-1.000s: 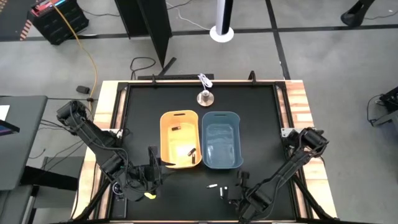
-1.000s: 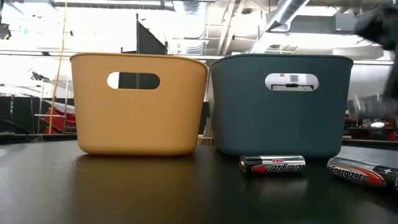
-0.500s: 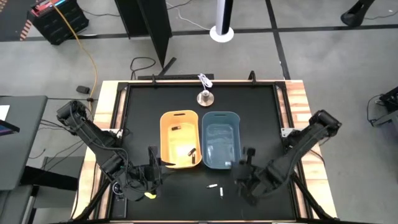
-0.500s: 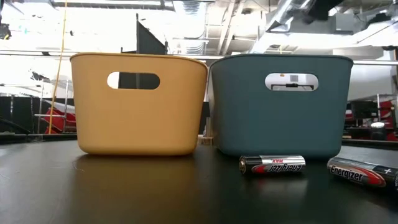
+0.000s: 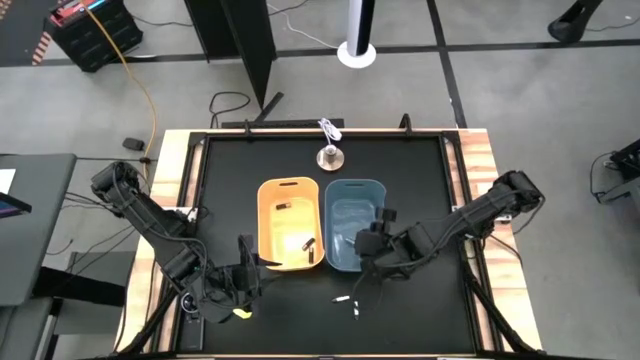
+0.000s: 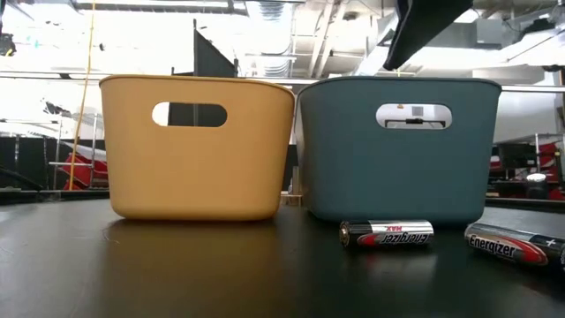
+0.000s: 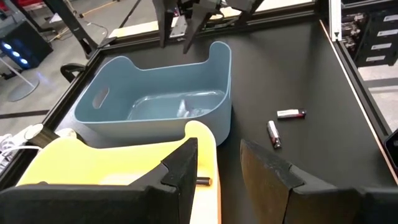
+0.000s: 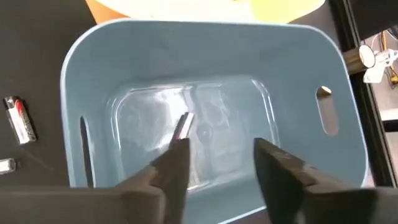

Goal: Sort batteries
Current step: Put the bottom silver battery into the blue bin

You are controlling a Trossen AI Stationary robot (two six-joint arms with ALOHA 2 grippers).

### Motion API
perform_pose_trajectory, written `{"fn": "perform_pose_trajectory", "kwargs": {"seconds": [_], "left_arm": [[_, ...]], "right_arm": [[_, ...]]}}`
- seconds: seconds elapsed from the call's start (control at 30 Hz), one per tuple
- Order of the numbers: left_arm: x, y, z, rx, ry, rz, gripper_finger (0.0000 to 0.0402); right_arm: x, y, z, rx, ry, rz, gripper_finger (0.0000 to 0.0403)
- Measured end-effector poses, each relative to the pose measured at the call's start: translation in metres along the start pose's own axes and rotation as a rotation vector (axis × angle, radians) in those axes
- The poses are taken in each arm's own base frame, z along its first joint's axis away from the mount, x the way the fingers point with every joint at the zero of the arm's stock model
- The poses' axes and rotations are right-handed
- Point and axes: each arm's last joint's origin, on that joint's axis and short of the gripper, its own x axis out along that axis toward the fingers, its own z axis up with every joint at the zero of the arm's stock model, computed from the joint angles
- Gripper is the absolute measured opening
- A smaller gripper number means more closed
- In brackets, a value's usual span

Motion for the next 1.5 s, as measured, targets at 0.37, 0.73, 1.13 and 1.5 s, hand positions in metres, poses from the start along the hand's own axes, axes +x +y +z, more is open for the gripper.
{"fn": "perform_pose_trajectory", "kwargs": {"seconds": [0.37,0.73,1.13,1.5], "left_arm": [[0.001,0.000,0.000,0.008,0.001,0.002,0.0116],[0.001,0.001,0.000,0.009,0.001,0.004,0.0116],[0.001,0.001,0.000,0.016,0.001,0.004,0.0116],[0.001,0.001,0.000,0.017,0.001,0.004,0.0116]], "right_arm": [[-0.035,0.047,-0.003,-0.139,-0.224,0.187,0.0248],[-0.031,0.104,-0.020,0.107,-0.144,0.401,0.0248],[0.008,0.160,-0.047,0.394,-0.013,0.361,0.0248],[0.041,0.175,-0.058,0.524,0.062,0.274,0.0248]]}}
